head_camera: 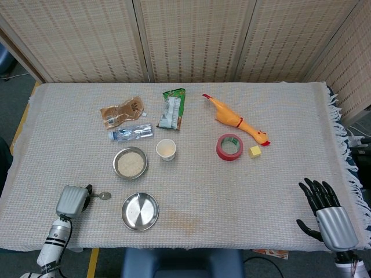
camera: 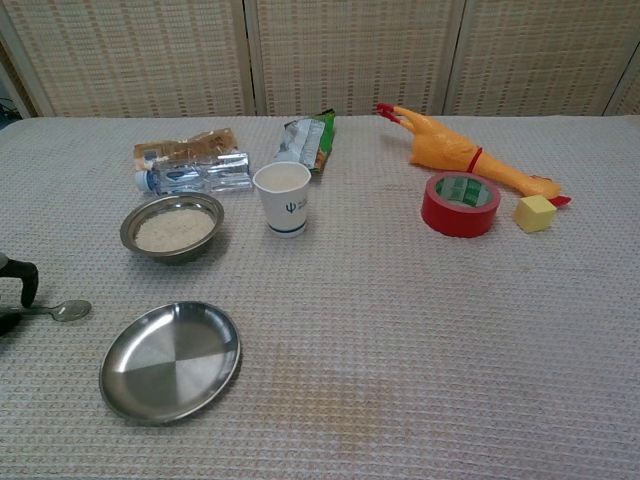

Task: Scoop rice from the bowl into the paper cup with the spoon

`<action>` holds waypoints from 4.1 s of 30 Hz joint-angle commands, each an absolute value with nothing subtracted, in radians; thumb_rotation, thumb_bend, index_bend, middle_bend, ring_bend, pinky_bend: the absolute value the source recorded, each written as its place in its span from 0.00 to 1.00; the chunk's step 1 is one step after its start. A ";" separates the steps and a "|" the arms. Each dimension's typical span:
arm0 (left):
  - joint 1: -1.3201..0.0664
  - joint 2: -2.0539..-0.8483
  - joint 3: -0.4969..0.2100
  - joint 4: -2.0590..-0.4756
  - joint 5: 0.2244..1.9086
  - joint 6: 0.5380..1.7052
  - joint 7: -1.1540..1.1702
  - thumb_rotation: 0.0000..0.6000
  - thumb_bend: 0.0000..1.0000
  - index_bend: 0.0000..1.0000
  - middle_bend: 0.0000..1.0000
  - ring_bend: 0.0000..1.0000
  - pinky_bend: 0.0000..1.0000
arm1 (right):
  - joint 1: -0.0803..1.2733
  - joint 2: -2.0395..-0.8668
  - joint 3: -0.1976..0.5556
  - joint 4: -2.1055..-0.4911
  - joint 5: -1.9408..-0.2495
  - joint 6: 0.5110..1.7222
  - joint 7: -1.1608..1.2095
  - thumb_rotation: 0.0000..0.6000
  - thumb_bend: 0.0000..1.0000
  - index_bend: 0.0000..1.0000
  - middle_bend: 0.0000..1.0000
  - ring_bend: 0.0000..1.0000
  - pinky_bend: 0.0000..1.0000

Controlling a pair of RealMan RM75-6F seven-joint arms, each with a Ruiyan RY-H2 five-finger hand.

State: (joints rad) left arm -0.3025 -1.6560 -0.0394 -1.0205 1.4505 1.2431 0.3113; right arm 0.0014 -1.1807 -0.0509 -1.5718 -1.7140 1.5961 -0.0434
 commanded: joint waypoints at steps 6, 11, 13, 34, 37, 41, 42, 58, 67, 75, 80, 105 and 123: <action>-0.303 -1.657 -0.039 -1.014 1.443 1.237 0.305 1.00 0.40 0.52 1.00 1.00 1.00 | 0.001 -1.179 -0.051 -1.575 -1.714 1.592 -0.048 1.00 0.12 0.00 0.00 0.00 0.00; -0.303 -1.647 -0.036 -1.030 1.448 1.245 0.294 1.00 0.40 0.55 1.00 1.00 1.00 | 0.002 -1.180 -0.052 -1.576 -1.712 1.586 -0.051 1.00 0.12 0.00 0.00 0.00 0.00; -0.301 -1.636 -0.035 -1.043 1.453 1.256 0.295 1.00 0.40 0.56 1.00 1.00 1.00 | 0.002 -1.180 -0.051 -1.576 -1.712 1.586 -0.053 1.00 0.12 0.00 0.00 0.00 0.00; -0.400 -1.462 -0.161 -1.390 1.311 1.203 0.647 1.00 0.40 0.62 1.00 1.00 1.00 | -0.004 -1.180 -0.064 -1.587 -1.740 1.592 -0.076 1.00 0.12 0.00 0.00 0.00 0.00; -0.429 -1.477 -0.192 -1.428 1.261 1.208 0.766 1.00 0.40 0.64 1.00 1.00 1.00 | -0.007 -1.174 -0.069 -1.590 -1.745 1.592 -0.083 1.00 0.12 0.00 0.00 0.00 0.00; -0.465 -1.492 -0.226 -1.488 1.161 1.200 0.910 1.00 0.40 0.64 1.00 1.00 1.00 | -0.005 -1.173 -0.071 -1.597 -1.742 1.579 -0.092 1.00 0.12 0.00 0.00 0.00 0.00; -0.475 -1.495 -0.234 -1.497 1.140 1.201 0.938 1.00 0.40 0.64 1.00 1.00 1.00 | -0.004 -1.174 -0.071 -1.597 -1.741 1.575 -0.095 1.00 0.12 0.00 0.00 0.00 0.00; -0.639 -1.682 -0.256 -1.389 0.978 1.326 1.314 1.00 0.40 0.63 1.00 1.00 1.00 | 0.001 -1.171 -0.065 -1.603 -1.719 1.553 -0.105 1.00 0.12 0.00 0.00 0.00 0.00; -0.710 -1.804 -0.222 -1.232 0.995 1.362 1.430 1.00 0.40 0.63 1.00 1.00 1.00 | -0.004 -1.162 -0.070 -1.605 -1.732 1.567 -0.090 1.00 0.12 0.00 0.00 0.00 0.00; -0.724 -1.856 -0.191 -1.142 1.006 1.371 1.470 1.00 0.40 0.62 1.00 1.00 1.00 | -0.002 -1.150 -0.079 -1.610 -1.742 1.561 -0.070 1.00 0.12 0.00 0.00 0.00 0.00; -0.724 -1.882 -0.171 -1.093 1.025 1.373 1.466 1.00 0.40 0.61 1.00 1.00 1.00 | -0.002 -1.145 -0.083 -1.613 -1.748 1.562 -0.063 1.00 0.12 0.00 0.00 0.00 0.00; -0.690 -1.899 -0.123 -1.092 1.097 1.356 1.439 1.00 0.40 0.59 1.00 1.00 1.00 | -0.003 -1.136 -0.086 -1.619 -1.753 1.562 -0.053 1.00 0.12 0.00 0.00 0.00 0.00; -0.678 -1.781 -0.164 -1.322 1.045 1.292 1.361 1.00 0.40 0.61 1.00 1.00 1.00 | -0.002 -1.133 -0.083 -1.621 -1.746 1.555 -0.053 1.00 0.12 0.00 0.00 0.00 0.00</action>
